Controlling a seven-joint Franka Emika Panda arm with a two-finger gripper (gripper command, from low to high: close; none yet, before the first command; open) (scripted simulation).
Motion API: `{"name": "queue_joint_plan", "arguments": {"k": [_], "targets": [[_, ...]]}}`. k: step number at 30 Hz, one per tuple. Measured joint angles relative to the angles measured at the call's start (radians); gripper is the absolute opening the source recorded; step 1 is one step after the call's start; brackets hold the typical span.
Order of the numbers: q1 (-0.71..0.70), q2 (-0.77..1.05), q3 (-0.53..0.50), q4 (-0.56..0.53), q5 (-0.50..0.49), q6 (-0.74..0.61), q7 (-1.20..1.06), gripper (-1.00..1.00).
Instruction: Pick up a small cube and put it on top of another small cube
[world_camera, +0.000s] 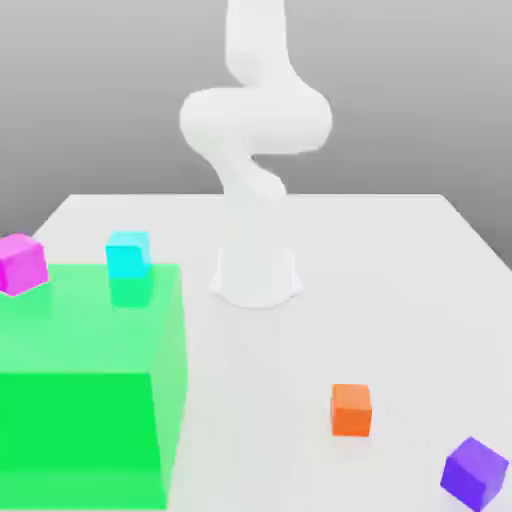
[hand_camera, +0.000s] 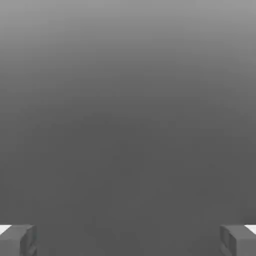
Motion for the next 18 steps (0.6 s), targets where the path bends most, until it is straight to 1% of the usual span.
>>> {"name": "queue_joint_plan", "arguments": {"k": [10,18], "targets": [[0.086,0.368,0.075,0.001,0.002,0.111,-0.059,0.00],[0.156,0.658,0.146,0.001,-0.036,0.199,-0.078,0.00]]}}
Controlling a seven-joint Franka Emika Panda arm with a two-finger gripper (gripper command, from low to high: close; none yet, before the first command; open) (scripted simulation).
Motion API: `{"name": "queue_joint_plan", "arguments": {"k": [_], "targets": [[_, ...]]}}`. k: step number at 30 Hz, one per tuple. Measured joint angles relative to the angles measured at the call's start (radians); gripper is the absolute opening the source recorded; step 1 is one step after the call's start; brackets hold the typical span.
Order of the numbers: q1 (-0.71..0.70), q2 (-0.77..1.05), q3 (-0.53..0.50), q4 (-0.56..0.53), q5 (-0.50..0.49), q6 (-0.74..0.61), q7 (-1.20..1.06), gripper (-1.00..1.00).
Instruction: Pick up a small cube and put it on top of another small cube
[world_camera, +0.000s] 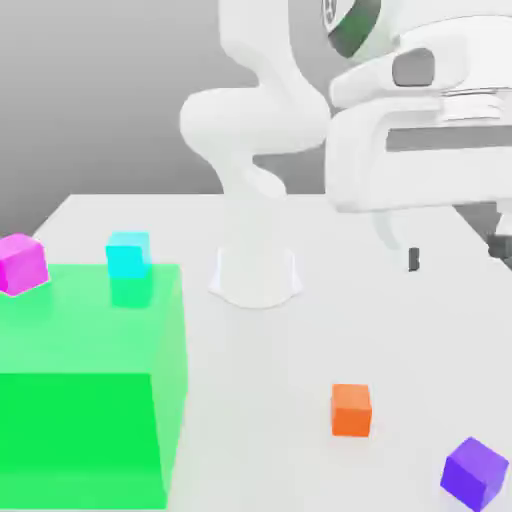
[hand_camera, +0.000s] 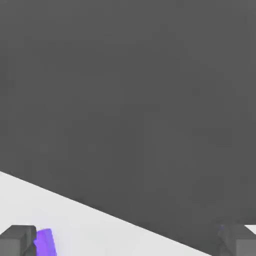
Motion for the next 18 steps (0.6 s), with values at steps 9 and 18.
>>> {"name": "queue_joint_plan", "arguments": {"k": [9,18], "targets": [[0.101,0.331,0.032,0.002,-0.088,0.096,0.011,0.00],[0.164,0.549,-0.012,0.033,-0.155,0.228,0.048,-1.00]]}}
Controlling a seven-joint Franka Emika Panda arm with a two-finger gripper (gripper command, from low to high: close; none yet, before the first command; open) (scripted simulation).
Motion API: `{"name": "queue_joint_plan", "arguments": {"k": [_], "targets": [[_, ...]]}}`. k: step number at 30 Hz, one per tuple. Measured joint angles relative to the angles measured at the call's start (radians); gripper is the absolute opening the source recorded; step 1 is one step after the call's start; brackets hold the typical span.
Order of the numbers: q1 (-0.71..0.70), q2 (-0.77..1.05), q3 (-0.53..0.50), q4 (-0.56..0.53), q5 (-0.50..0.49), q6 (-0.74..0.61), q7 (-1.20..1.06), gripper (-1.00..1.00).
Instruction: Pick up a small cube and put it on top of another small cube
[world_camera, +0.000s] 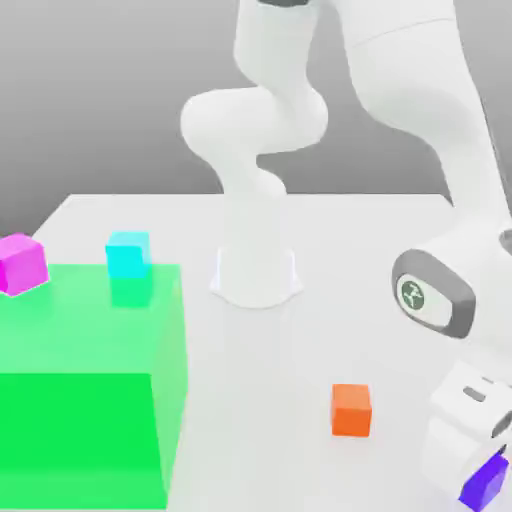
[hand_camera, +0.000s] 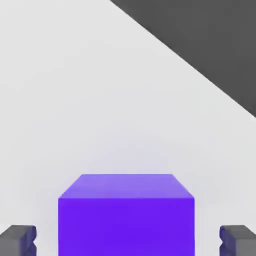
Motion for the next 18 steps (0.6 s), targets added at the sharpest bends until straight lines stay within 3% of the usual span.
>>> {"name": "queue_joint_plan", "arguments": {"k": [4,8,14,18], "targets": [[0.002,0.009,-0.002,0.002,-0.003,0.006,0.002,-1.00],[-0.023,-0.111,0.031,-0.025,0.039,-0.086,-0.029,-1.00],[-0.081,-0.327,0.022,-0.216,0.025,-0.106,-0.186,-1.00],[-0.122,-0.472,0.013,-0.362,0.080,-0.098,-0.357,-1.00]]}}
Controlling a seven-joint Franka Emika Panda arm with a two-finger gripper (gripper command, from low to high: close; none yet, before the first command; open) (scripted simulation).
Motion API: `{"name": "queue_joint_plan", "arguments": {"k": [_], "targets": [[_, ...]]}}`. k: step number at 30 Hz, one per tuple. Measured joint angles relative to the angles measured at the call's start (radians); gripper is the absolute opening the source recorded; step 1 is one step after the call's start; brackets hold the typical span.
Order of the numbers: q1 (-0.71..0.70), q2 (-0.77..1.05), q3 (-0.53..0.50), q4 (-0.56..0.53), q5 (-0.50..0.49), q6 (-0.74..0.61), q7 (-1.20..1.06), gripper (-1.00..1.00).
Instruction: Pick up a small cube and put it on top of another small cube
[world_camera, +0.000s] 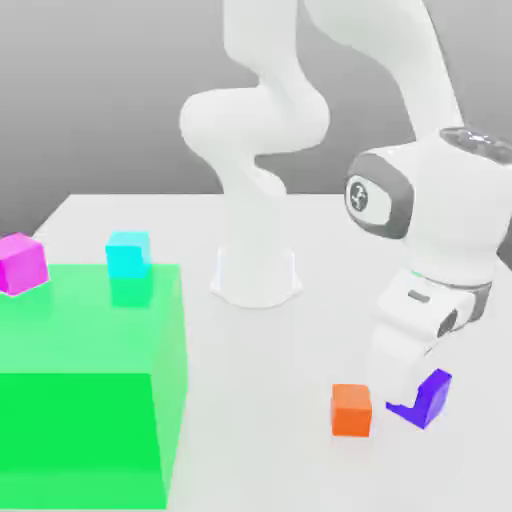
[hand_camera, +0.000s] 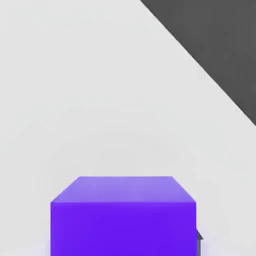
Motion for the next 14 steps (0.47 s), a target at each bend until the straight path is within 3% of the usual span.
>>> {"name": "queue_joint_plan", "arguments": {"k": [5,10,11,14], "targets": [[0.022,-0.120,-0.046,-0.154,0.123,0.032,-0.227,-1.00],[0.017,0.026,-0.052,-0.161,0.092,0.184,-0.219,-1.00],[0.020,0.058,-0.059,-0.161,0.076,0.215,-0.207,1.00],[0.020,0.058,-0.059,-0.161,0.076,0.215,-0.207,1.00]]}}
